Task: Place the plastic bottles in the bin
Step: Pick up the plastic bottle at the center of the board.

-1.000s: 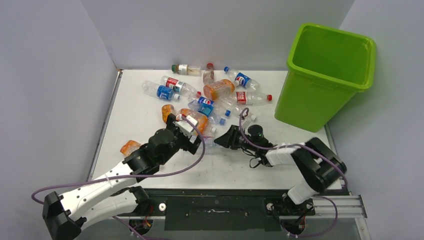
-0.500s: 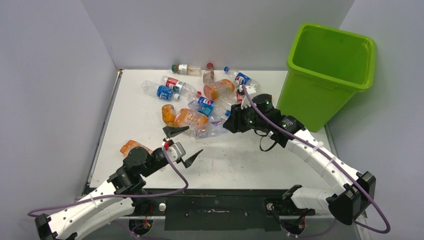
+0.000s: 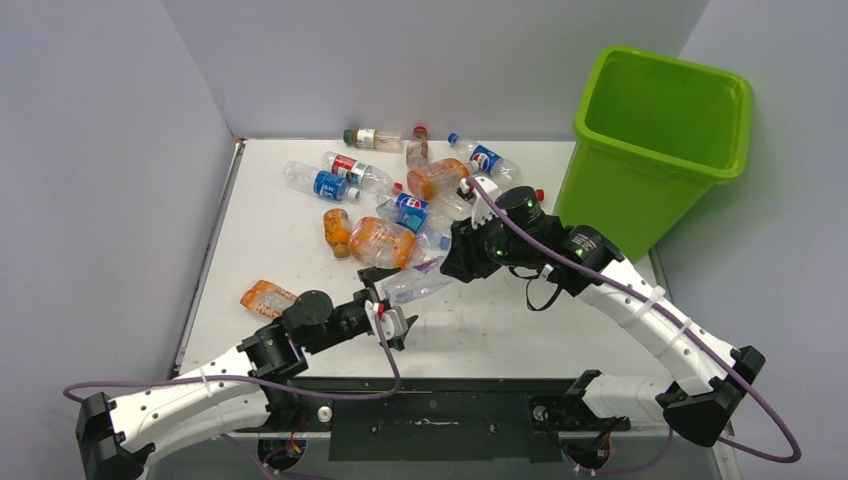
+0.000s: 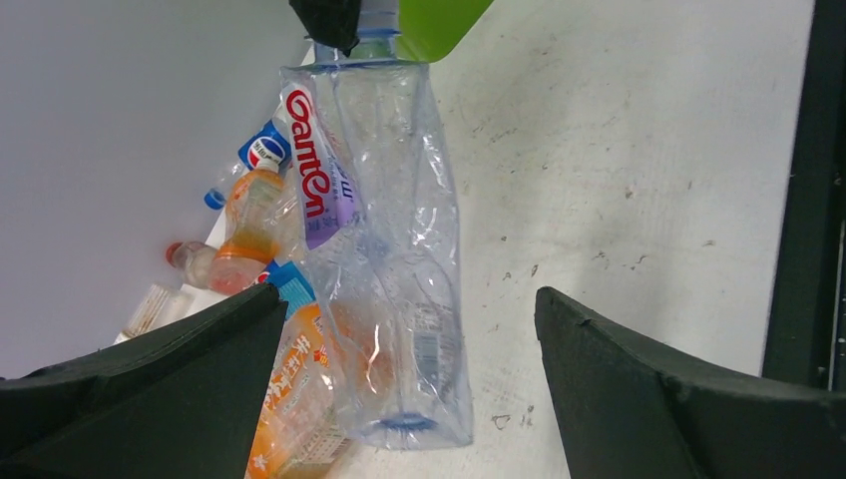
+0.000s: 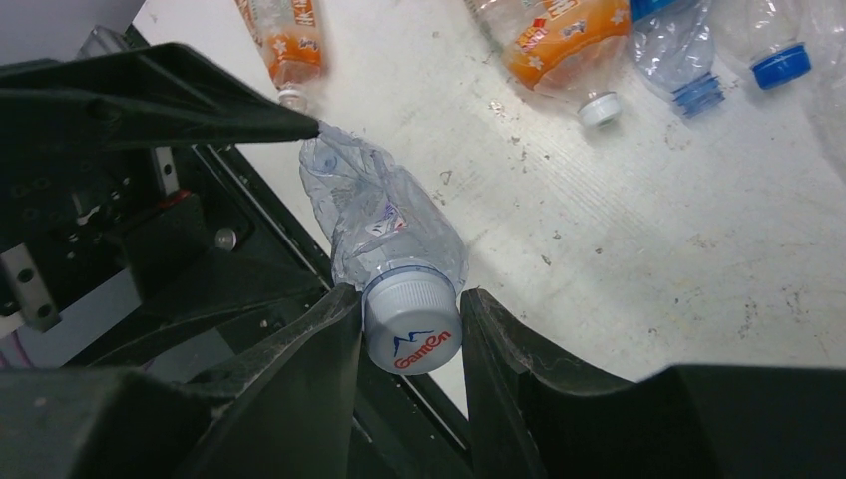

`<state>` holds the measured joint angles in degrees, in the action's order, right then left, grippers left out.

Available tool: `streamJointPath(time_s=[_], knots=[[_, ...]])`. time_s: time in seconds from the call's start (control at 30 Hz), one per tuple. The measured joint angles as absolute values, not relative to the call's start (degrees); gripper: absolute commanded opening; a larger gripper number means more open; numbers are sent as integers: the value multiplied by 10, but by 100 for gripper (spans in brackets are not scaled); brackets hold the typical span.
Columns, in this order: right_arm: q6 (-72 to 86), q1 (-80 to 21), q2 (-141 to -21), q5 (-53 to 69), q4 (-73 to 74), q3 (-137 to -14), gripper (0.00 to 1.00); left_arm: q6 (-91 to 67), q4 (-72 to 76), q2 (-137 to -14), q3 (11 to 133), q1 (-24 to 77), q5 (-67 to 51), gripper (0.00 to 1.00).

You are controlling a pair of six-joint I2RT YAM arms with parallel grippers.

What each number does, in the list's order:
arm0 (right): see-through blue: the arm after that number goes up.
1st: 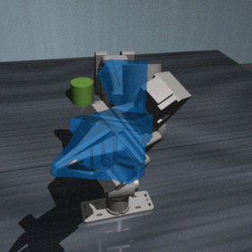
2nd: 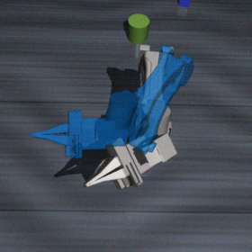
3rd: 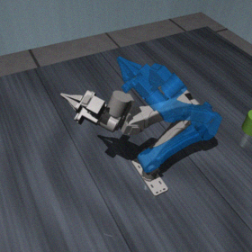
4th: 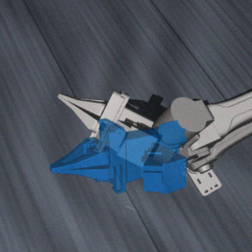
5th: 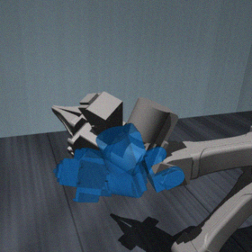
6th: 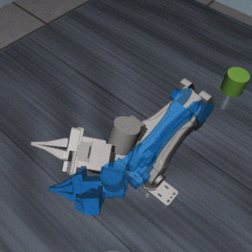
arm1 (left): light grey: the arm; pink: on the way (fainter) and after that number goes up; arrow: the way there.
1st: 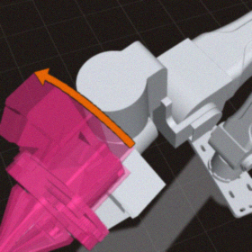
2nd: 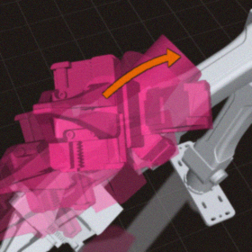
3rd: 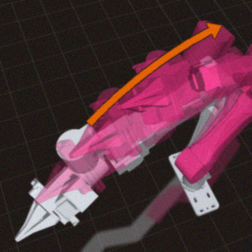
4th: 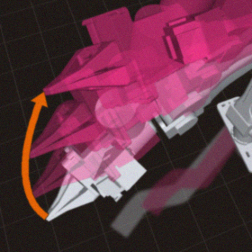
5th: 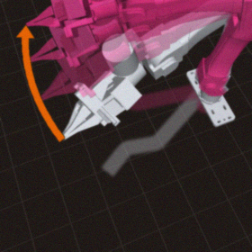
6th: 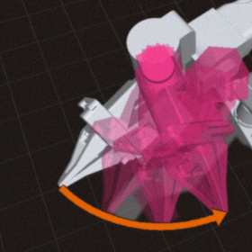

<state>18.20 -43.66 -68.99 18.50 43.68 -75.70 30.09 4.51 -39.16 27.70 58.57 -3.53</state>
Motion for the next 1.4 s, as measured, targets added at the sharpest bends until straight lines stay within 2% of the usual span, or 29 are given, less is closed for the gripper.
streamJointPath(time_s=[0.4, 0.47, 0.63, 0.67, 0.7, 0.73, 0.77, 0.83, 0.97, 1.2, 1.4], knots=[[185, -550, -720, 165, 450, -812, 5, 318, 49, -416, 280, 589, 22, 97], [185, -562, -727, 155, 453, -821, 5, 320, 48, -419, 281, 594, 29, 85], [187, -571, -730, 142, 454, -835, 5, 312, 46, -420, 286, 597, 36, 42], [187, -571, -729, 138, 453, -836, 17, 309, 44, -420, 289, 597, 38, 38], [189, -571, -728, 134, 448, -836, 34, 306, 42, -421, 292, 597, 38, 32], [192, -570, -726, 132, 442, -835, 53, 302, 41, -421, 294, 597, 37, 30], [195, -570, -723, 128, 435, -835, 67, 297, 41, -422, 297, 597, 33, 27], [197, -570, -708, 121, 414, -824, 82, 280, 41, -425, 305, 599, 24, 23], [198, -571, -625, 86, 334, -740, 91, 215, 51, -435, 326, 598, -2, 23], [220, -571, -403, 1, 89, -518, 92, 38, 176, -450, 327, 578, -92, 22], [245, -571, -396, -19, -78, -448, 93, -100, 278, -466, 298, 517, -158, 23]])
